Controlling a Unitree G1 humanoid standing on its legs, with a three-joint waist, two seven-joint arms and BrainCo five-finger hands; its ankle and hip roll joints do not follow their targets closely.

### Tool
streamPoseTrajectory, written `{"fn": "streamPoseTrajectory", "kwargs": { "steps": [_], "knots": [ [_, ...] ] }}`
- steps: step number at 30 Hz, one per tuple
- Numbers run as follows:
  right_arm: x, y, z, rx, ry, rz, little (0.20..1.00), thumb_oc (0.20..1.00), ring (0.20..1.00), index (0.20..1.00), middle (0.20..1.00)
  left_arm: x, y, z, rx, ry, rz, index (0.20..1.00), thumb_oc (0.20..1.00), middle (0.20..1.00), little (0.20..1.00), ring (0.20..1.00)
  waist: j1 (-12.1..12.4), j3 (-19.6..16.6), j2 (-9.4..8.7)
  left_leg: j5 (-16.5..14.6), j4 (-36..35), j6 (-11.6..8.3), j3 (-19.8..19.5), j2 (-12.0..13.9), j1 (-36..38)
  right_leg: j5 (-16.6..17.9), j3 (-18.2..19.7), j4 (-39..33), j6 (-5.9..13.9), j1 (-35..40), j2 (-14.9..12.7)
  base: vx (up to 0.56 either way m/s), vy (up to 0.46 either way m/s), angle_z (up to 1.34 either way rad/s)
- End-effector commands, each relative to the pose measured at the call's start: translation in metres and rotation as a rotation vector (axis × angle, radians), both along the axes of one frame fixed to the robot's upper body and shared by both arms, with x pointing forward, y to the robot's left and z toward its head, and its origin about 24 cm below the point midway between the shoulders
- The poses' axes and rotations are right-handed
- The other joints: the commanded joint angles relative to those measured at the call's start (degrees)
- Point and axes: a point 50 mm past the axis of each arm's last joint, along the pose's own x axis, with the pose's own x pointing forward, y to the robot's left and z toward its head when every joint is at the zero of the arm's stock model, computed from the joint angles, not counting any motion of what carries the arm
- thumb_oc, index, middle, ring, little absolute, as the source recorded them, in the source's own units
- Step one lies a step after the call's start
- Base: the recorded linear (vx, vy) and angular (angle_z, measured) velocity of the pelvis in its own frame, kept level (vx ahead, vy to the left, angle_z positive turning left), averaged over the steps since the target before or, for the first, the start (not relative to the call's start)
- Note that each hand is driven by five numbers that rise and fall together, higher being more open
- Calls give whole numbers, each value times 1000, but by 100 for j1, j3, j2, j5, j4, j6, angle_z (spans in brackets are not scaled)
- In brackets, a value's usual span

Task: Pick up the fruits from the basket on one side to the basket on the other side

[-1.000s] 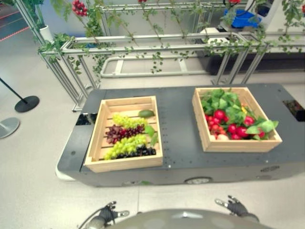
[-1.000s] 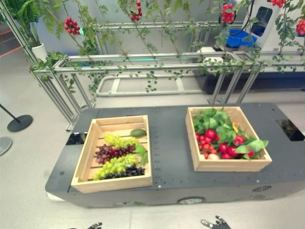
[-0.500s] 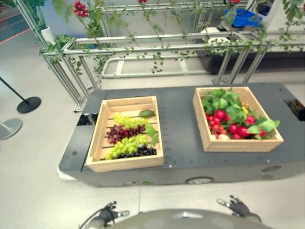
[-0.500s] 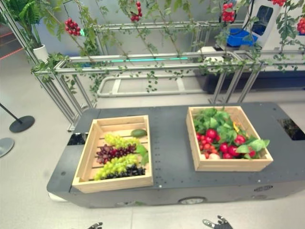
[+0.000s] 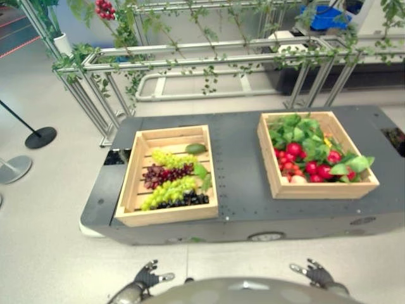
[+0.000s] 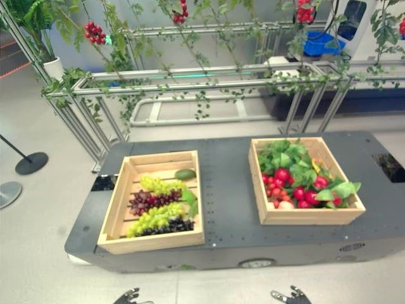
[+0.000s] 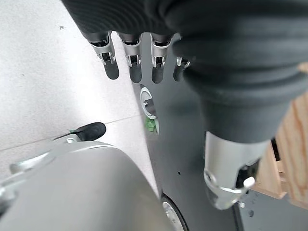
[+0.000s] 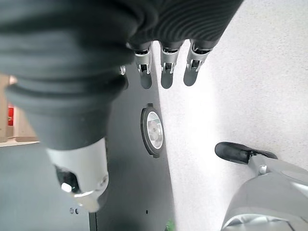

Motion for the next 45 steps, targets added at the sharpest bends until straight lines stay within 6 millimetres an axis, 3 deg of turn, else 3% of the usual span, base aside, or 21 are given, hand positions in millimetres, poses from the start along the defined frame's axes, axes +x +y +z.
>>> {"fn": "streamPoseTrajectory", "kwargs": {
  "steps": [1, 2, 3, 4, 7, 11, 21, 26, 33, 35, 36, 37, 39, 40, 42, 45],
  "knots": [
    [28, -12, 11, -35, -108, -24, 1000, 1000, 1000, 1000, 1000, 41, 12, 27, -41, -213, -38, 1000, 1000, 1000, 1000, 1000, 194, 100, -228, -473, 4, 211, -288, -379, 80, 6, -424, 321, 259, -280, -90, -7, 4, 3],
    [28, -11, 11, -34, -107, -24, 1000, 1000, 1000, 1000, 1000, 41, 12, 28, -41, -212, -38, 1000, 1000, 1000, 1000, 1000, 192, 95, -232, -473, 4, 211, -289, -379, 81, 5, -425, 322, 259, -279, -90, -15, 6, 4],
    [27, -14, 12, -39, -110, -26, 1000, 1000, 1000, 1000, 1000, 46, 17, 43, -62, -287, -59, 1000, 1000, 1000, 1000, 1000, 216, 109, -222, -458, 4, 213, -310, -378, 71, 8, -442, 321, 265, -278, -99, -8, 1, 4],
    [27, -14, 12, -39, -109, -26, 1000, 1000, 1000, 1000, 1000, 46, 17, 43, -62, -287, -59, 1000, 1000, 1000, 1000, 1000, 215, 108, -223, -458, 4, 213, -311, -378, 71, 8, -443, 321, 265, -278, -99, 0, 0, 0],
    [26, -19, 14, -43, -115, -27, 1000, 1000, 1000, 1000, 1000, 54, 29, 73, -77, -405, -115, 1000, 1000, 1000, 1000, 1000, 258, 121, -204, -445, 4, 215, -343, -378, 69, 17, -468, 312, 271, -269, -114, -3, 1, 3],
    [23, -19, 14, -32, -106, -23, 1000, 1000, 1000, 1000, 1000, 56, 40, 92, -61, -464, -132, 1000, 1000, 1000, 1000, 1000, 294, 122, -205, -444, 4, 210, -363, -378, 76, 21, -485, 294, 271, -251, -124, -1, 0, 1],
    [18, -16, 11, -10, -83, -7, 1000, 1000, 1000, 1000, 1000, 67, 41, 114, -60, -546, -183, 1000, 1000, 1000, 1000, 1000, 319, 141, -217, -450, 4, 211, -349, -387, 90, 39, -511, 262, 267, -217, -128, 0, 0, 0],
    [18, -15, 11, -6, -82, 3, 1000, 1000, 1000, 1000, 1000, 70, 41, 116, -54, -550, -196, 1000, 1000, 1000, 1000, 1000, 298, 138, -226, -456, 4, 211, -341, -386, 108, 42, -498, 250, 270, -205, -128, 0, 0, 0],
    [18, -15, 11, 1, -73, 27, 1000, 1000, 1000, 1000, 1000, 103, 51, 148, 89, -646, -335, 1000, 1000, 1000, 1000, 1000, 259, 122, -233, -471, 4, 198, -318, -388, 108, 49, -476, 241, 280, -208, -131, 0, 0, 0],
    [18, -12, 9, 11, -61, 42, 1000, 1000, 1000, 1000, 1000, 121, 59, 164, 185, -691, -373, 1000, 1000, 1000, 1000, 1000, 246, 127, -243, -484, 4, 194, -307, -394, 110, 58, -468, 226, 284, -206, -125, 15, -3, 1],
    [18, -8, 8, 25, -52, 63, 1000, 1000, 1000, 1000, 1000, 140, 66, 179, 287, -737, -395, 1000, 1000, 1000, 1000, 1000, 230, 145, -252, -514, 4, 179, -284, -384, 131, 51, -448, 218, 288, -192, -108, 0, 0, 0],
    [19, -8, 8, 25, -54, 62, 1000, 1000, 1000, 1000, 1000, 141, 65, 179, 287, -738, -396, 1000, 1000, 1000, 1000, 1000, 226, 133, -258, -490, 4, 185, -292, -394, 98, 68, -458, 215, 289, -219, -118, 12, -5, 3],
    [18, -5, 7, 37, -44, 85, 1000, 1000, 1000, 1000, 1000, 167, 73, 202, 457, -788, -469, 1000, 1000, 1000, 1000, 1000, 184, 167, -264, -522, 4, 178, -274, -384, 106, 61, -423, 210, 294, -232, -105, 0, 0, 0],
    [19, -5, 7, 37, -45, 84, 1000, 1000, 1000, 1000, 1000, 167, 73, 203, 458, -790, -470, 1000, 1000, 1000, 1000, 1000, 184, 162, -269, -501, 4, 183, -280, -393, 82, 76, -430, 207, 294, -251, -114, 0, 0, 0],
    [26, -3, 9, 41, -60, 132, 1000, 1000, 1000, 1000, 1000, 205, 70, 246, 644, -908, -559, 1000, 1000, 1000, 1000, 1000, 98, 264, -264, -524, 4, 191, -235, -391, 26, 74, -381, 257, 309, -375, -98, -12, 0, -2],
    [28, -3, 10, 41, -63, 146, 1000, 1000, 1000, 1000, 1000, 216, 66, 253, 672, -932, -569, 1000, 1000, 1000, 1000, 1000, 56, 287, -264, -494, 4, 205, -213, -403, -38, 98, -365, 276, 315, -457, -98, -21, 12, -8]
  ]
}}
